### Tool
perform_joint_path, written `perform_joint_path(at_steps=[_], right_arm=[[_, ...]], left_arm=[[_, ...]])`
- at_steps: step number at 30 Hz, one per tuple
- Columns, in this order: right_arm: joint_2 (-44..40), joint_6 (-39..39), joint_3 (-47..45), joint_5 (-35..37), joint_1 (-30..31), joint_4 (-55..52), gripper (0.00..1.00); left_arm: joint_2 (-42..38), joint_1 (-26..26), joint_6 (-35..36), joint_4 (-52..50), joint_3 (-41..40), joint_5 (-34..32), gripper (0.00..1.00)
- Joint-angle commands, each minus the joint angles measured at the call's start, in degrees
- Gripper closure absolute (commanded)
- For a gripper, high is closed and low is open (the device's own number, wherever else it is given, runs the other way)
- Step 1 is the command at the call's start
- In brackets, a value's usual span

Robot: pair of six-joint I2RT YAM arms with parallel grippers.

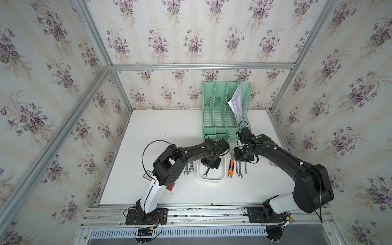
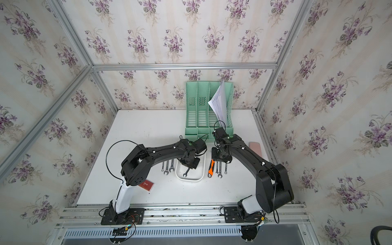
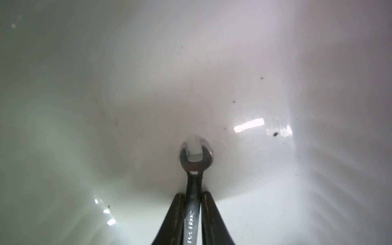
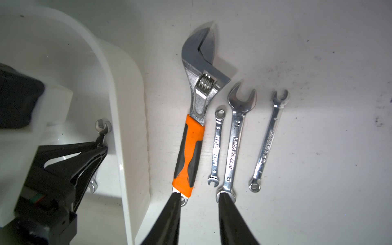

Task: Take out the wrench from the storage box
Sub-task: Pick up the wrench from the storage box.

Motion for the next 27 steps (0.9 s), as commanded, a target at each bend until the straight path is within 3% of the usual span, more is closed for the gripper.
perform_joint_path(at_steps=[1, 27], right_arm=[[0.1, -0.35, 0.24, -0.11, 0.06, -0.58, 0.65], [-0.85, -0.35, 0.74, 0.41, 0.09, -1.4, 0.65]], left_arm=[[0.8, 0.24, -0.15, -1.03, -0.44, -1.61, 0.83], [-10.86, 4.43, -0.26, -6.53, 3.53, -3.5, 0.85]])
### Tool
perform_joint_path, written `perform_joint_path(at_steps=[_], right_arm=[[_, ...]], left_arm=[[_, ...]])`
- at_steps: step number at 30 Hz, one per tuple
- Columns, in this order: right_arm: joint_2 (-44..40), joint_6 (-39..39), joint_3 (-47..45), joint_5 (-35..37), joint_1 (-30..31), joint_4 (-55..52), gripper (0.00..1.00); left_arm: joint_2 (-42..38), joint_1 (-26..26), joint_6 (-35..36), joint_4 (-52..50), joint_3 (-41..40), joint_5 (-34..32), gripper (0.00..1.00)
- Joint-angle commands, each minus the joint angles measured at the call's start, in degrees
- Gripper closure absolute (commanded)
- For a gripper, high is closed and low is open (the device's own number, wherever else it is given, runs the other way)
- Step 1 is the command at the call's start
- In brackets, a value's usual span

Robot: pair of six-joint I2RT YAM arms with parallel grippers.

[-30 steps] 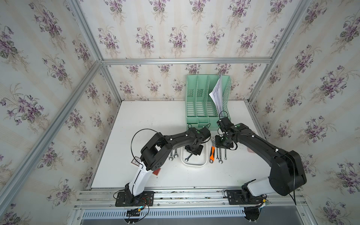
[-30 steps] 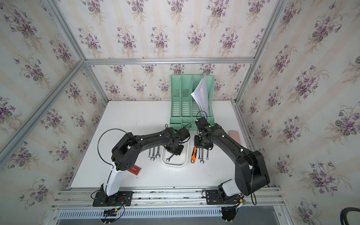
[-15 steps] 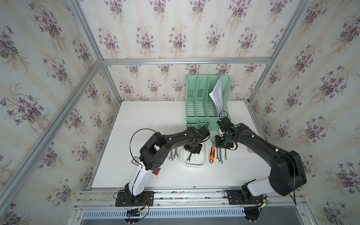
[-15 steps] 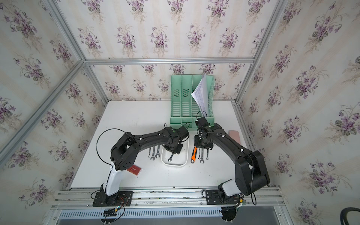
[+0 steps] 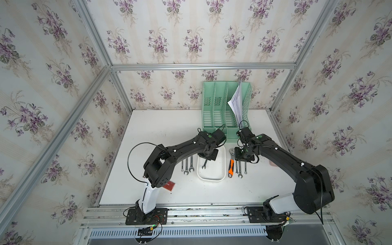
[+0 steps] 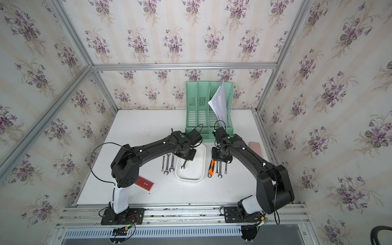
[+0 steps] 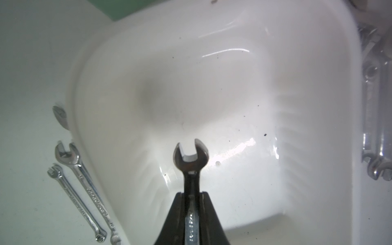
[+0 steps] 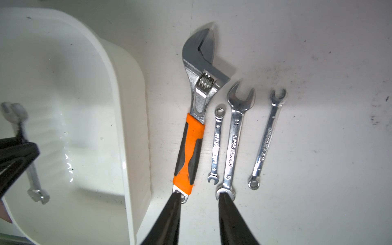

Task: Take out the wrench from the storage box
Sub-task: Pick up the wrench from the storage box, then place the wrench at the center of the board.

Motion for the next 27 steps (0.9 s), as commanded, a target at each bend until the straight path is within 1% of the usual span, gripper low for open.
perform_joint_path(at_steps=[1, 7, 10, 14, 17, 21, 27], right_arm=[[-0.29, -0.35, 0.38, 0.37, 0.04, -0.58, 0.65], [-0.22, -0.35, 0.33, 0.12, 0.04, -0.39, 0.65], [-0.12, -0.27, 0.47, -0.13, 0.05, -0.32, 0.65], [-0.29, -0.26, 0.86, 0.01, 0.09, -0.66, 0.65], [-0.4, -0.35, 1.08, 0.28, 0.1, -0.76, 0.65], [-0.25, -0.43, 1.33, 0.36, 0.07, -0.6, 0.65], [-0.29, -0.35, 2.19, 0.28, 0.07, -0.4, 0.65]], left_arm=[[-3.17, 1.24, -0.17, -2.09, 0.65, -0.6, 0.85], [-9.9, 6.27, 0.67, -3.11, -1.37, -0.51, 0.83], [-12.3, 10.3, 1.26, -2.3, -5.1, -0.33, 0.83], [-14.73, 15.91, 1.83, 1.27, -12.9, 0.44, 0.83], [-15.0, 19.31, 2.24, 4.33, -17.93, 0.95, 0.83], [-13.6, 22.47, 2.37, 8.23, -23.13, 1.86, 0.85], [-11.14, 24.23, 1.72, 13.07, -28.11, 2.81, 0.85]])
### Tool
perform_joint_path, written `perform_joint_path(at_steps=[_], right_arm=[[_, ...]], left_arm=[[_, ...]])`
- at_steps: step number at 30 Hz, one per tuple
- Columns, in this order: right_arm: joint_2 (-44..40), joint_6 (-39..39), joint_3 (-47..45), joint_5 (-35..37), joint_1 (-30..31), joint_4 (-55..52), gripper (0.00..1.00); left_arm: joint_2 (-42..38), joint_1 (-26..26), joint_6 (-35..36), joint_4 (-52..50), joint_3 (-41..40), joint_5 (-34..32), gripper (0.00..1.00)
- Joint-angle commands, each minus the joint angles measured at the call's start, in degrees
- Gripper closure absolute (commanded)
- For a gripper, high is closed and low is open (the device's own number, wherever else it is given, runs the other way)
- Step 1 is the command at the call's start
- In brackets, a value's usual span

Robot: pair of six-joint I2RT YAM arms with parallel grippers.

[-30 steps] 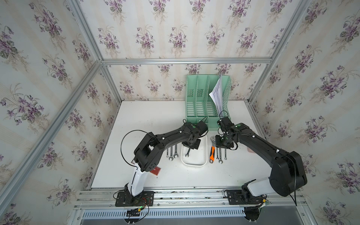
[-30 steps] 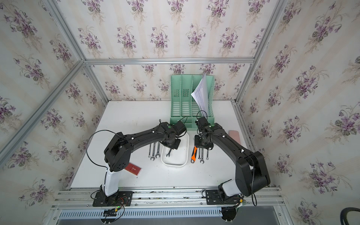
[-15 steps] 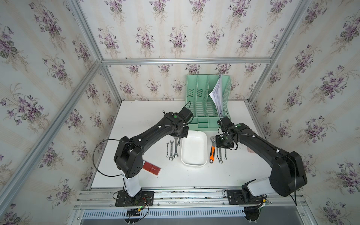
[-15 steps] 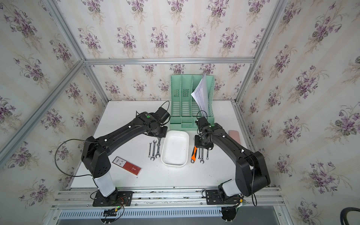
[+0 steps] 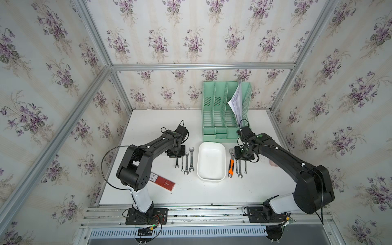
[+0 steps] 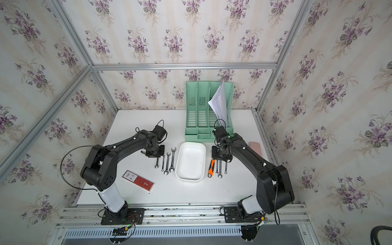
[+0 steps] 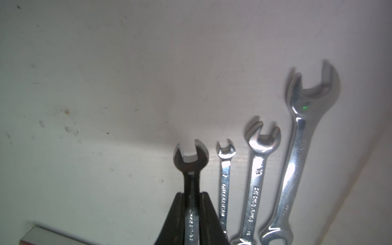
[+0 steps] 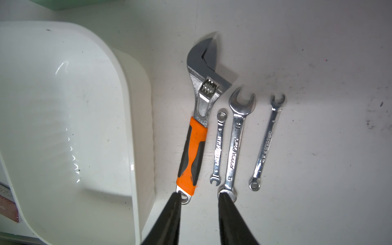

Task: Take out the wrench from the storage box
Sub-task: Place the wrench at the center of the board.

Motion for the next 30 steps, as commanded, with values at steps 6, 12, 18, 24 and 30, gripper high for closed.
perform_joint_path(at_steps=[6, 12, 18, 24, 30], right_arm=[[-0.61, -0.58, 2.24, 0.87, 0.02, 0.14, 0.65], [-2.21, -1.73, 3.22, 3.67, 0.03, 4.2, 0.67], [-8.97, -3.93, 1.05, 13.17, 0.07, 14.34, 0.5], [-16.89, -9.01, -5.69, 23.44, -0.01, 28.88, 0.24], [-19.55, -17.11, -18.65, 38.09, -1.33, 49.59, 0.17]], left_arm=[[2.17, 0.31, -0.62, 5.76, -3.36, 2.34, 0.82], [-1.32, 0.33, -0.86, 3.58, -2.47, -0.69, 0.56], [-11.22, 1.34, 0.32, 1.95, -0.14, -8.44, 0.33], [-21.44, 4.3, 2.15, 7.19, -1.4, -20.21, 0.12], [-28.97, 6.58, 5.71, 16.98, -8.89, -33.35, 0.01]])
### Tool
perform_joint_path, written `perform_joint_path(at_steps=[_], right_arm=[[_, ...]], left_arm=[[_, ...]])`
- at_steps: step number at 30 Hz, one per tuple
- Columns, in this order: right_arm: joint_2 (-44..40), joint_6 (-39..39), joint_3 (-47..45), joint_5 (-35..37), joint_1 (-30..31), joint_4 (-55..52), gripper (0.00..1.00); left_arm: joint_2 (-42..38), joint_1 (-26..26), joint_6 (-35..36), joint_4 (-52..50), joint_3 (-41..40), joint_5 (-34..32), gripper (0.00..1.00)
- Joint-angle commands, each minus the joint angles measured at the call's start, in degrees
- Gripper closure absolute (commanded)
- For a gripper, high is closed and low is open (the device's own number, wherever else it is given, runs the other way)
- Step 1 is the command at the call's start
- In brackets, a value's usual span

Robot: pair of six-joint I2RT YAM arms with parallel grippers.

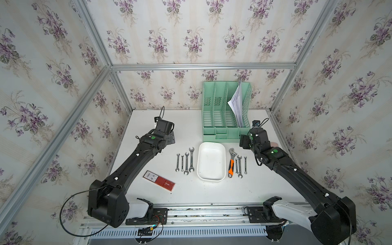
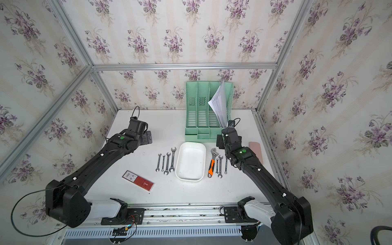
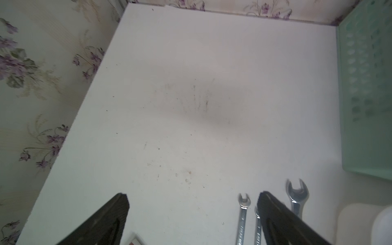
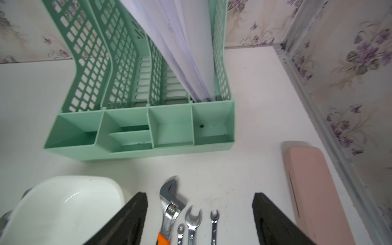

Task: Take out the wrench from the storage box
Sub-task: Reset both arms

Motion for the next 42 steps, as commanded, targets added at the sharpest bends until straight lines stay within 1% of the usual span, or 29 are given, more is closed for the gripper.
perform_joint_path(at_steps=[1, 3, 6, 7, 9, 11, 13, 14, 15, 17, 19, 23, 25, 26, 27, 28, 29, 30, 31, 32, 33, 34, 36, 37, 38, 39, 40, 41, 42], right_arm=[[-0.37, -8.8, -7.33, 9.26, -2.04, 21.08, 0.16], [1.17, -11.44, -12.78, 7.83, -5.54, 31.35, 0.13], [5.87, -8.89, -16.3, 3.19, -12.42, 38.84, 0.12], [7.59, -8.89, -17.69, 2.2, -14.08, 42.19, 0.12], [10.63, -11.05, -21.7, 1.78, -15.6, 51.49, 0.12], [12.34, -13.61, -25.23, 0.72, -15.78, 59.43, 0.12], [14.36, -15.45, -28.48, -1.73, -16.21, 67.7, 0.11], [15.58, -15.7, -28.79, -2.02, -16.45, 68.59, 0.12], [17.21, -16.6, -29.65, -2.21, -16.73, 72.25, 0.12], [16.94, -17.49, -29.26, -4.08, -17.23, 70.73, 0.13], [16.07, -18.08, -30.59, -4.93, -17.44, 72.36, 0.13], [14.9, -19.39, -32.36, -8.29, -17.44, 74.57, 0.13], [14.85, -20.23, -31.99, -11.2, -17.46, 73.28, 0.14], [14.88, -20.29, -31.51, -12.45, -17.44, 72.14, 0.15], [14.62, -18.73, -30.9, -13.7, -17.44, 70.56, 0.16], [14.02, -16.32, -31.44, -17.97, -17.51, 71.05, 0.16], [13.81, -16.04, -32.89, -23.94, -17.53, 74.26, 0.16], [13.72, -17.77, -33.43, -28.11, -17.54, 75.35, 0.06], [14.43, -18.18, -33.49, -26.78, -17.56, 76.37, 0.05], [15.56, -16.71, -33.62, -23.24, -17.69, 78.26, 0.03], [16.95, -15.02, -33.3, -22.47, -18.86, 79.15, 0.03], [18.76, -14.79, -33.39, -25.38, -19.93, 80.94, 0.03], [22.4, -15.3, -33.21, -26.72, -20.08, 84.69, 0.03], [22.04, -14.4, -33.03, -25.55, -20.29, 83.33, 0.02], [22.56, -13.77, -33.0, -24.98, -20.5, 83.46, 0.01], [23.85, -13.06, -33.67, -23.48, -20.52, 86.28, 0.0], [23.92, -12.63, -33.94, -23.29, -20.94, 87.15, 0.0], [23.37, -12.6, -33.37, -23.16, -20.96, 84.98, 0.0], [23.59, -12.58, -33.55, -23.12, -20.96, 85.35, 0.0]], left_arm=[[-2.61, 1.16, 3.39, 8.2, -4.54, -11.25, 0.01], [-3.55, 2.49, 5.34, 12.38, -8.13, -14.51, 0.01], [-3.38, 4.9, 7.32, 16.65, -13.1, -19.76, 0.01], [-3.48, 6.18, 9.26, 20.07, -15.49, -19.93, 0.01], [-3.81, 7.76, 16.78, 32.25, -22.33, -16.96, 0.01], [-3.15, 9.48, 21.43, 41.7, -28.17, -13.61, 0.01], [-1.14, 11.92, 21.97, 45.52, -30.57, -9.1, 0.01], [-0.25, 13.15, 22.02, 47.15, -31.45, -6.98, 0.01], [0.2, 14.09, 22.71, 49.45, -32.14, -5.38, 0.01], [-1.09, 14.77, 23.79, 54.44, -34.33, -2.31, 0.01], [-1.83, 17.33, 23.16, 60.23, -36.87, 6.29, 0.01], [0.97, 18.77, 21.53, 68.02, -38.42, 11.51, 0.01], [3.59, 18.64, 23.14, 71.38, -38.66, 13.8, 0.0], [3.64, 18.44, 23.69, 70.68, -38.44, 14.8, 0.01], [3.97, 18.44, 24.06, 71.54, -38.7, 15.36, 0.0], [4.04, 18.37, 24.25, 72.54, -39.24, 15.92, 0.01], [3.94, 18.37, 24.38, 73.24, -39.67, 16.25, 0.01], [3.99, 18.43, 24.35, 74.18, -40.18, 16.36, 0.01], [4.09, 18.44, 24.36, 74.46, -40.31, 16.35, 0.01], [4.34, 18.41, 24.49, 74.75, -40.34, 16.47, 0.01], [4.69, 18.4, 24.52, 75.15, -40.47, 16.67, 0.0], [6.19, 18.32, 24.57, 76.48, -40.67, 16.87, 0.01], [9.54, 18.35, 26.13, 79.65, -40.4, 18.83, 0.01], [9.01, 18.26, 26.39, 76.09, -39.03, 19.9, 0.01], [8.96, 18.17, 26.51, 74.8, -38.42, 19.93, 0.01], [9.66, 18.0, 26.82, 76.72, -38.74, 19.81, 0.01], [9.2, 17.91, 26.64, 74.35, -38.15, 19.79, 0.01], [9.55, 17.84, 26.8, 75.45, -38.39, 19.71, 0.0], [9.37, 17.81, 26.83, 75.22, -38.32, 19.55, 0.0]])
